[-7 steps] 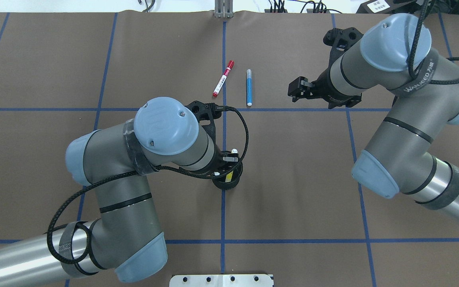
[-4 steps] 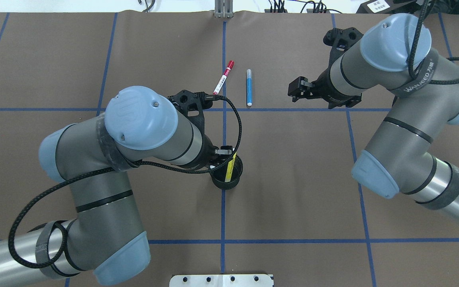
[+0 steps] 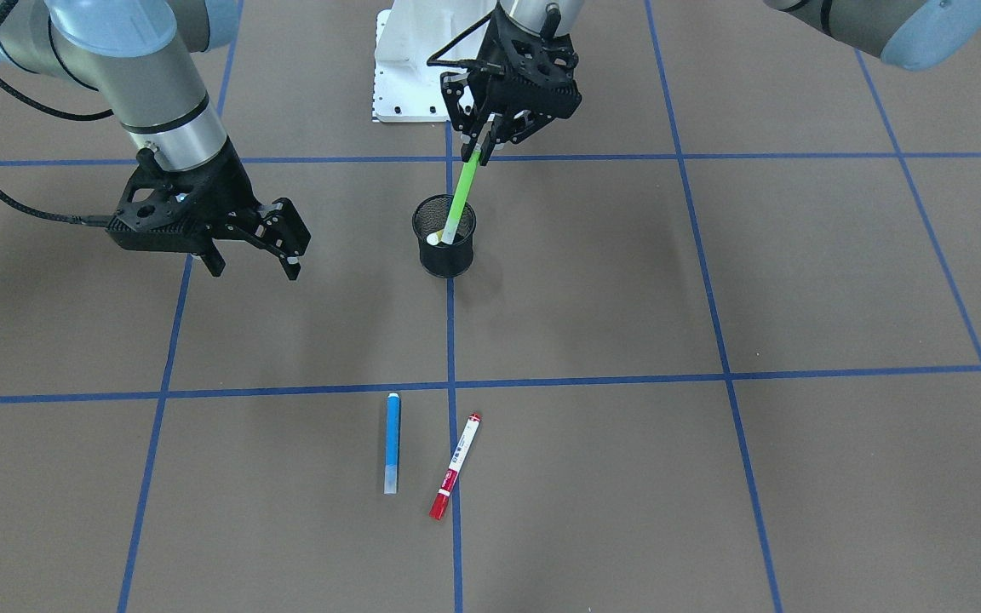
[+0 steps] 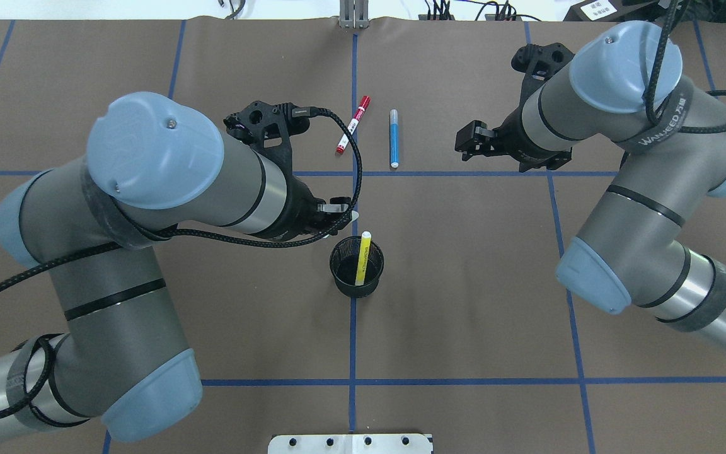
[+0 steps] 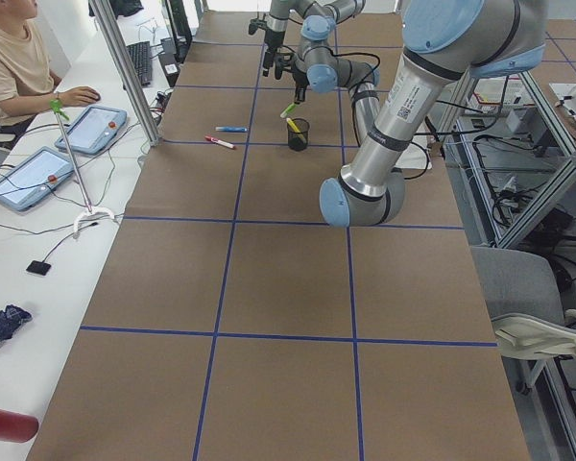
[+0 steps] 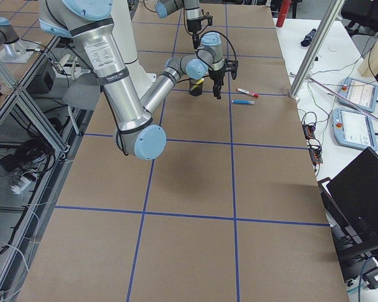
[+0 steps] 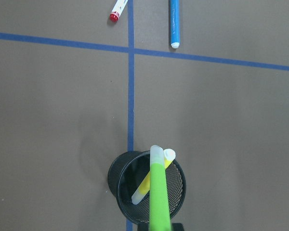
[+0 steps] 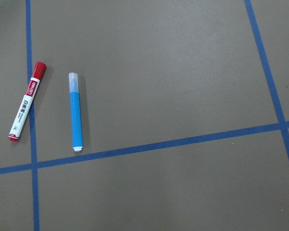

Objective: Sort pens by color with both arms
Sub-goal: 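Lift the green highlighter out of the cup with the left gripper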

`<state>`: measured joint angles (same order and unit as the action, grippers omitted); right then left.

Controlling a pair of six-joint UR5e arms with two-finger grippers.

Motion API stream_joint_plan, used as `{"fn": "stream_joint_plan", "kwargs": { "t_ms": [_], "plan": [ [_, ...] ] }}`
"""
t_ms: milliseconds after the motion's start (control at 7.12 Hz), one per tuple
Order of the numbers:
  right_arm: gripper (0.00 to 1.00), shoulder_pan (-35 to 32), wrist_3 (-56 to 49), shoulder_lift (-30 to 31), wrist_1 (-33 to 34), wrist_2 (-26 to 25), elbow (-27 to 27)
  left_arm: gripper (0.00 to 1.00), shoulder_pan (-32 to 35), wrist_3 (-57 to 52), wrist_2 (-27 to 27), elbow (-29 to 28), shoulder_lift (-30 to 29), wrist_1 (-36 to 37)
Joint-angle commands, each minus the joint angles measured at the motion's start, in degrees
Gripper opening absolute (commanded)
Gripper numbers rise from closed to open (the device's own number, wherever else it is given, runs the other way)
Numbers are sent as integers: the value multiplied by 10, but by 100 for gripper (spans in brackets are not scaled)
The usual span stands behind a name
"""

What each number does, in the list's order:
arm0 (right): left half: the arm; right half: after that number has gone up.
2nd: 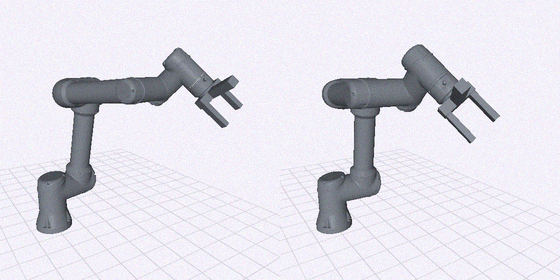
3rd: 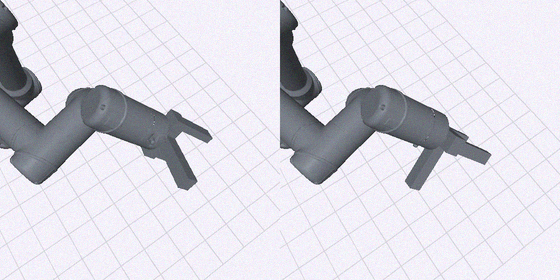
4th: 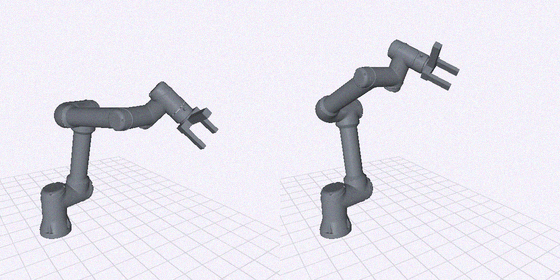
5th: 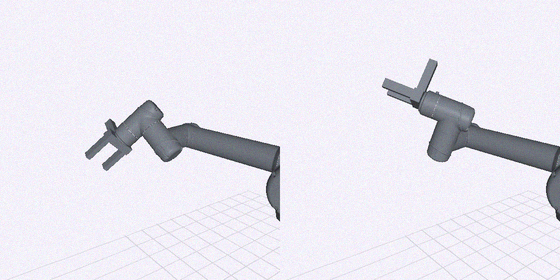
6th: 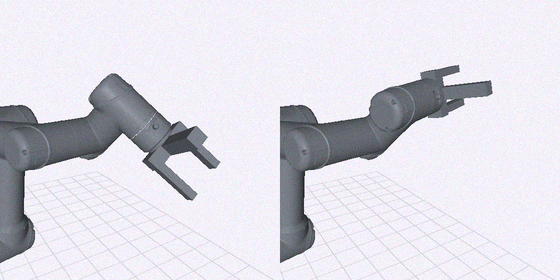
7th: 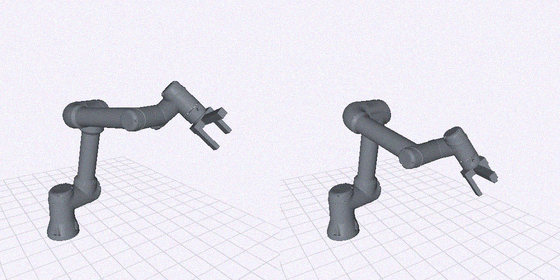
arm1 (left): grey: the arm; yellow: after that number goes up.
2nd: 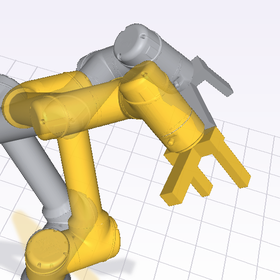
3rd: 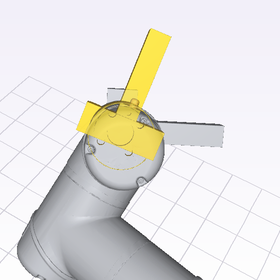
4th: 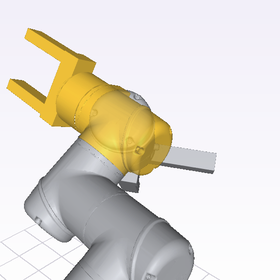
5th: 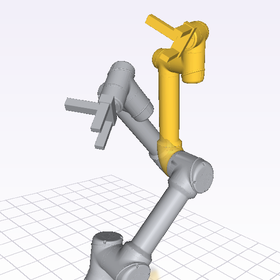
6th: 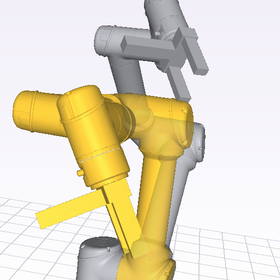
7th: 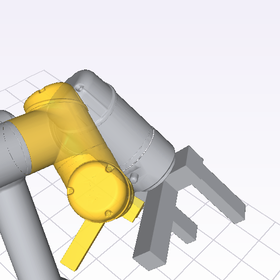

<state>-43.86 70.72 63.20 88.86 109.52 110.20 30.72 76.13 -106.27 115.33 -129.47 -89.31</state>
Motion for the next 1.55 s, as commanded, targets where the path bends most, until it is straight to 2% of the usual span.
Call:
{"fn": "stream_joint_plan", "kwargs": {
  "t_ms": [0, 140, 281, 702, 843, 983, 1264, 1405],
  "plan": [
    [100, 0, 1, 0, 0, 0, 0, 0, 30, -37, 3, 1, 1, -9],
    [100, 0, 1, 0, 0, 0, 0, 0, 43, -49, 4, -9, 13, -23],
    [100, 1, 2, 0, 0, 0, -1, 0, 54, -65, 5, -37, 24, -69],
    [100, 1, 0, 0, 0, 0, -1, 0, 87, -68, 7, -187, 25, -285],
    [100, 1, 0, 0, 0, 0, -1, 0, 93, -68, 33, -233, 24, -343],
    [100, 1, 0, 0, 0, 0, -2, 0, 93, -67, 75, -271, 19, -364],
    [100, 1, -1, -1, 0, 0, -2, 0, 92, -66, 122, -374, -37, -391],
    [100, 1, -1, -1, 0, 0, -3, 0, 91, -66, 128, -442, -63, -445]
  ]
}}
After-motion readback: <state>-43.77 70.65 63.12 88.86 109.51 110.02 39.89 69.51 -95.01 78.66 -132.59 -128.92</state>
